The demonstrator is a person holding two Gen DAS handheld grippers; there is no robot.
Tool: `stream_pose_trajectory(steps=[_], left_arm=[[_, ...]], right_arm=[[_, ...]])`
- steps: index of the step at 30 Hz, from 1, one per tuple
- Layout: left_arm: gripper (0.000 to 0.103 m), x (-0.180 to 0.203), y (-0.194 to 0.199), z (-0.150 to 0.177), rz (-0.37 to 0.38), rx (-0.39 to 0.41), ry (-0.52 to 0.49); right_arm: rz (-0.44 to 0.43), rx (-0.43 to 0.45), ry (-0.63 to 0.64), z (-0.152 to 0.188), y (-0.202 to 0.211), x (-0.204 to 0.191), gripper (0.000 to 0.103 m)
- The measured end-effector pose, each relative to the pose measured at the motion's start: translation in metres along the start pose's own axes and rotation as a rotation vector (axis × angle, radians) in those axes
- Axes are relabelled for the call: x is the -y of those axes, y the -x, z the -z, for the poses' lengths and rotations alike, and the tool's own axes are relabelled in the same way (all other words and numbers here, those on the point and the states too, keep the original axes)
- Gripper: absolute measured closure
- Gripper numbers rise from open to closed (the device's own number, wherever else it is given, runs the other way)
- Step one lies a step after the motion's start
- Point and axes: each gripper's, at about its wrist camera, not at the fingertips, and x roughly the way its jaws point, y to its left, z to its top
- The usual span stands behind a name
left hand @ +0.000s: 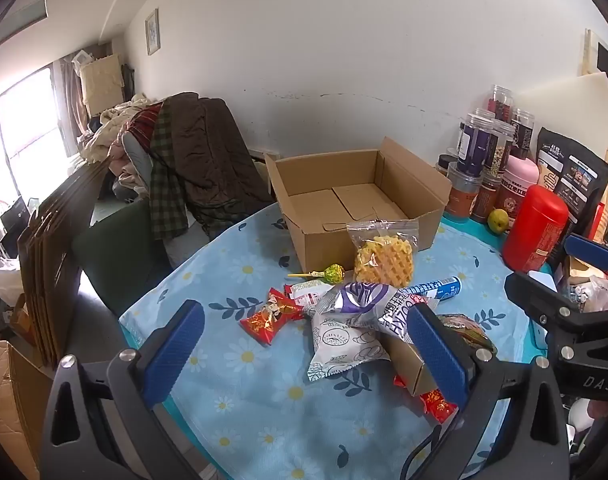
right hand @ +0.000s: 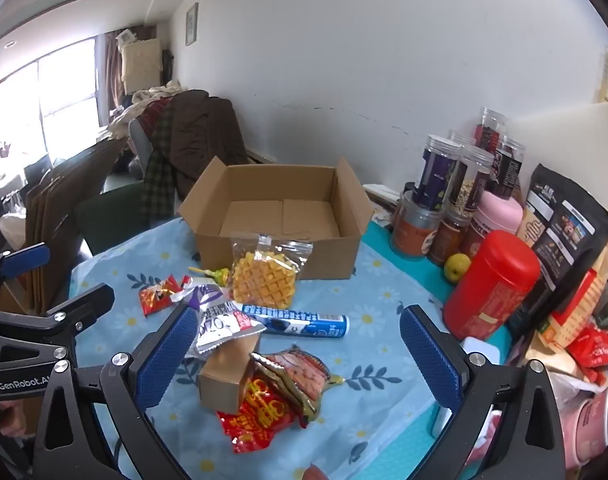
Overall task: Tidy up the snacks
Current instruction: 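Move both tools toward the snack pile on the table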
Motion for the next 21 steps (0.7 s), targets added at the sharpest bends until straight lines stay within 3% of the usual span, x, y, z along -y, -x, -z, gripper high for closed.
stream_pose_trajectory(steps=[21], left_arm=[[0.000, 0.0008, 0.0029, -0.0023, 0.010, 0.002, 0.000]], right_arm=[[0.000, -0.002, 0.002, 0.0009, 0.0007, -0.0007, 0.000]])
